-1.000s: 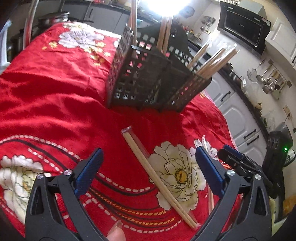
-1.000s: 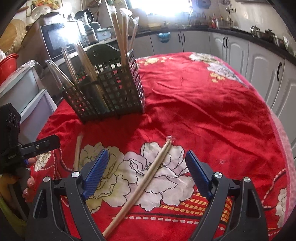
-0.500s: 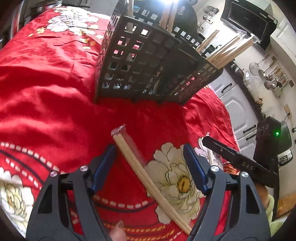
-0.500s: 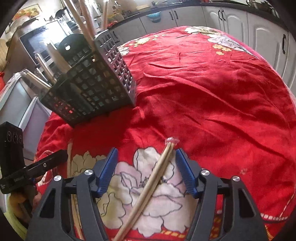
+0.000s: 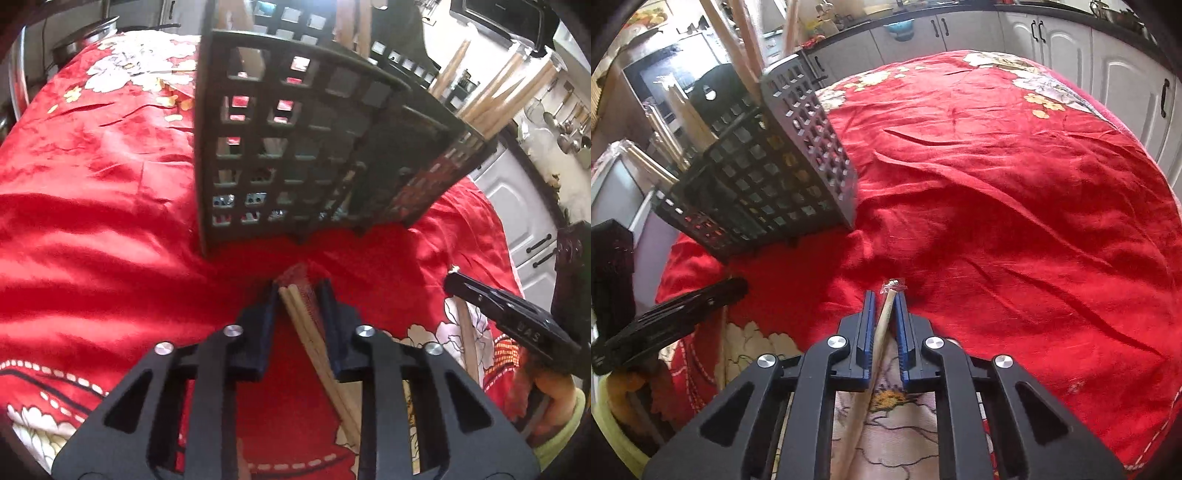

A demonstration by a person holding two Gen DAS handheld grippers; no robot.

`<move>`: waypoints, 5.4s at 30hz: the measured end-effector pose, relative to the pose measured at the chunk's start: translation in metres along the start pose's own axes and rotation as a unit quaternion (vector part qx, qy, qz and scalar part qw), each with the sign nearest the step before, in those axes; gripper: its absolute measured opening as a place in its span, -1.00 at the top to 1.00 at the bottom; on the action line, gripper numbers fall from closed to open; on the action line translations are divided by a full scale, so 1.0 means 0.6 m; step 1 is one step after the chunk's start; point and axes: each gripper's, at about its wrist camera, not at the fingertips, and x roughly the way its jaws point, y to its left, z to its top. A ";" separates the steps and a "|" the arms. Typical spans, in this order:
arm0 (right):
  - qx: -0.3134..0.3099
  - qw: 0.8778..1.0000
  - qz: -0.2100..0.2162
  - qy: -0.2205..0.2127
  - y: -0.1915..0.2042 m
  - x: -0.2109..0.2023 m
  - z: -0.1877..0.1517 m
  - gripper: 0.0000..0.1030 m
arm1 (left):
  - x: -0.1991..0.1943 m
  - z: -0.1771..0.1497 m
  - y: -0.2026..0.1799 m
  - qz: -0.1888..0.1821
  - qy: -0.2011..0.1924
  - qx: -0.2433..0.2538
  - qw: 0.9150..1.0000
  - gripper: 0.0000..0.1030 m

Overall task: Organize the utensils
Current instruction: 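Close the left tool on a wrapped chopstick while the right tool grasps another, then lift both held chopsticks and lower them upright into the grey mesh caddy, then open both tools and withdraw them from the caddy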

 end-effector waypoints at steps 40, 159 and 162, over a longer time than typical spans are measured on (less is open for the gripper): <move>-0.163 0.948 0.122 -0.245 0.214 -0.294 0.074 0.89 | -0.366 0.091 -0.075 -0.065 -0.257 0.096 0.960 0.95; -0.153 0.956 -0.001 -0.251 0.142 -0.209 0.007 -0.69 | -0.289 0.000 -0.034 0.020 -0.197 0.039 0.979 -0.79; -0.157 0.957 -0.005 -0.243 0.139 -0.206 -0.011 -0.76 | -0.286 -0.018 -0.029 0.020 -0.193 0.032 0.980 -0.80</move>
